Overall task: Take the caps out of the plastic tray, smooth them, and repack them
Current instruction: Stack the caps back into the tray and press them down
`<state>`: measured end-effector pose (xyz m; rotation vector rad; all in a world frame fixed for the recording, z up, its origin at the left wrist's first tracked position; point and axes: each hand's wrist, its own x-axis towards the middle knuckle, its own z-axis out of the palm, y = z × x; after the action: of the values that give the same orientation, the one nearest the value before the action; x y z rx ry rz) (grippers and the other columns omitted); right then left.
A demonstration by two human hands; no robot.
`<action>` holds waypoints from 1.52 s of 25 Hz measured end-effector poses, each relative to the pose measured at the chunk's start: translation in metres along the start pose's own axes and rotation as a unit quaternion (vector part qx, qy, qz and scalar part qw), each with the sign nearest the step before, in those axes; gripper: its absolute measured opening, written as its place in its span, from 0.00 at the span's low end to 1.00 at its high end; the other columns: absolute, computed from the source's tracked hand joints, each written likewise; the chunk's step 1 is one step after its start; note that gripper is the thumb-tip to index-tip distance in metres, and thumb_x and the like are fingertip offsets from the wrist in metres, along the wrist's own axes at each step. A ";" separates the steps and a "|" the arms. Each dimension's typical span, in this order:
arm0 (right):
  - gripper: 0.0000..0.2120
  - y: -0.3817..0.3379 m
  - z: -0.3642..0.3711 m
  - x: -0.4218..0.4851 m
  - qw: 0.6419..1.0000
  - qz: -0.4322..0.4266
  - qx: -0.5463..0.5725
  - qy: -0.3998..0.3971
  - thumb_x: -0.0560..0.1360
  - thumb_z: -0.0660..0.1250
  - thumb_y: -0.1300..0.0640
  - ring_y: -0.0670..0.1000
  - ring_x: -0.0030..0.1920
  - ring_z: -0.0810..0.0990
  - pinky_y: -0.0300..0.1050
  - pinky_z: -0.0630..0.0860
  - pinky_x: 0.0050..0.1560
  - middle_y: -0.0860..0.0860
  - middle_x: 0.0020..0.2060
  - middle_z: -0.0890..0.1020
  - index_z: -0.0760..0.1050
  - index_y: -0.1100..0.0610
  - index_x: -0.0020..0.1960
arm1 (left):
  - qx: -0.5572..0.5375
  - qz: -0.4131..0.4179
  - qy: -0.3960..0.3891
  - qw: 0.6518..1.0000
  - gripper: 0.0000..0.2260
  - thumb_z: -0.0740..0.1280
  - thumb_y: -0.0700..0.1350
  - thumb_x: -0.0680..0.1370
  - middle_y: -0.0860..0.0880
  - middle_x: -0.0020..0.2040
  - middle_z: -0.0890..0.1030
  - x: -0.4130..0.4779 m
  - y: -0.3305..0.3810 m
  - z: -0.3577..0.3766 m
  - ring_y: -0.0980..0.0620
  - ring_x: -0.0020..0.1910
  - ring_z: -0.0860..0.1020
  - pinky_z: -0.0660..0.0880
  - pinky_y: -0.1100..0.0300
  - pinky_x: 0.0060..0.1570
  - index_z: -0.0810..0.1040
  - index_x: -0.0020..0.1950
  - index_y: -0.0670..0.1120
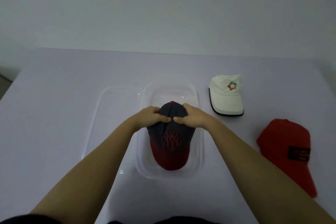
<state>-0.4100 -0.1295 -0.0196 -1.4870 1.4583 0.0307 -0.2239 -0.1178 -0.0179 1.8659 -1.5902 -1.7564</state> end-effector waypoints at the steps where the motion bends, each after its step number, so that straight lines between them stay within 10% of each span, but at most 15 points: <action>1: 0.27 -0.001 0.005 0.002 0.997 0.001 -0.073 0.019 0.75 0.65 0.45 0.57 0.57 0.76 0.49 0.74 0.53 0.57 0.60 0.74 0.63 0.59 0.67 | 0.026 0.025 0.033 0.999 0.16 0.66 0.54 0.75 0.47 0.49 0.80 0.004 -0.005 0.006 0.48 0.47 0.79 0.76 0.56 0.47 0.76 0.55 0.44; 7: 0.29 0.003 0.028 0.004 0.987 -0.014 -0.140 0.075 0.81 0.54 0.48 0.61 0.64 0.70 0.51 0.68 0.62 0.63 0.70 0.60 0.48 0.58 0.75 | 0.202 0.137 0.275 0.930 0.10 0.55 0.45 0.82 0.43 0.40 0.69 0.013 -0.024 0.040 0.44 0.40 0.69 0.70 0.48 0.42 0.68 0.43 0.41; 11: 0.25 0.012 0.036 0.002 0.977 -0.069 -0.168 0.114 0.82 0.50 0.53 0.59 0.65 0.69 0.49 0.68 0.63 0.62 0.71 0.61 0.50 0.60 0.75 | 0.227 0.161 0.231 0.932 0.06 0.70 0.33 0.69 0.41 0.33 0.74 0.024 -0.037 0.040 0.44 0.30 0.71 0.68 0.55 0.27 0.74 0.41 0.37; 14: 0.24 0.020 0.035 -0.005 0.967 -0.137 -0.116 0.182 0.82 0.51 0.56 0.56 0.72 0.61 0.47 0.60 0.71 0.58 0.74 0.57 0.51 0.61 0.75 | 0.136 0.191 0.237 0.943 0.07 0.59 0.36 0.77 0.37 0.49 0.80 0.015 -0.023 0.043 0.38 0.46 0.77 0.76 0.49 0.47 0.76 0.51 0.36; 16: 0.24 0.024 0.030 -0.011 0.957 -0.161 -0.078 0.227 0.82 0.51 0.55 0.54 0.74 0.57 0.44 0.55 0.73 0.57 0.75 0.57 0.53 0.60 0.75 | 0.087 0.210 0.315 0.921 0.16 0.52 0.43 0.82 0.40 0.65 0.73 0.009 -0.006 0.041 0.43 0.65 0.70 0.62 0.60 0.65 0.70 0.65 0.37; 21: 0.21 0.043 0.004 -0.030 0.926 -0.188 0.004 0.328 0.81 0.53 0.56 0.52 0.74 0.58 0.43 0.55 0.73 0.56 0.73 0.62 0.58 0.59 0.73 | 0.026 0.235 0.301 0.924 0.20 0.49 0.46 0.83 0.45 0.75 0.63 0.003 0.040 0.070 0.50 0.73 0.60 0.51 0.67 0.67 0.59 0.74 0.42; 34: 0.18 0.239 -0.100 -0.118 0.852 -0.083 0.096 0.508 0.78 0.56 0.58 0.53 0.66 0.69 0.32 0.59 0.65 0.59 0.64 0.72 0.69 0.62 0.66 | -0.015 0.189 0.135 0.973 0.21 0.57 0.50 0.81 0.46 0.71 0.69 0.035 0.134 0.241 0.51 0.68 0.68 0.61 0.67 0.60 0.63 0.73 0.44; 38: 0.32 0.312 -0.131 -0.144 0.888 0.050 0.259 0.376 0.75 0.67 0.52 0.53 0.71 0.62 0.43 0.61 0.66 0.55 0.71 0.63 0.58 0.58 0.73 | -0.092 0.059 -0.009 0.994 0.30 0.62 0.59 0.76 0.48 0.71 0.69 0.054 0.149 0.288 0.50 0.68 0.69 0.65 0.59 0.62 0.60 0.74 0.48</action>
<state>-0.7629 -0.0325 -0.0550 -0.9992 1.9418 -0.8990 -0.5479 -0.0682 -0.0410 1.6430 -1.4554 -1.8053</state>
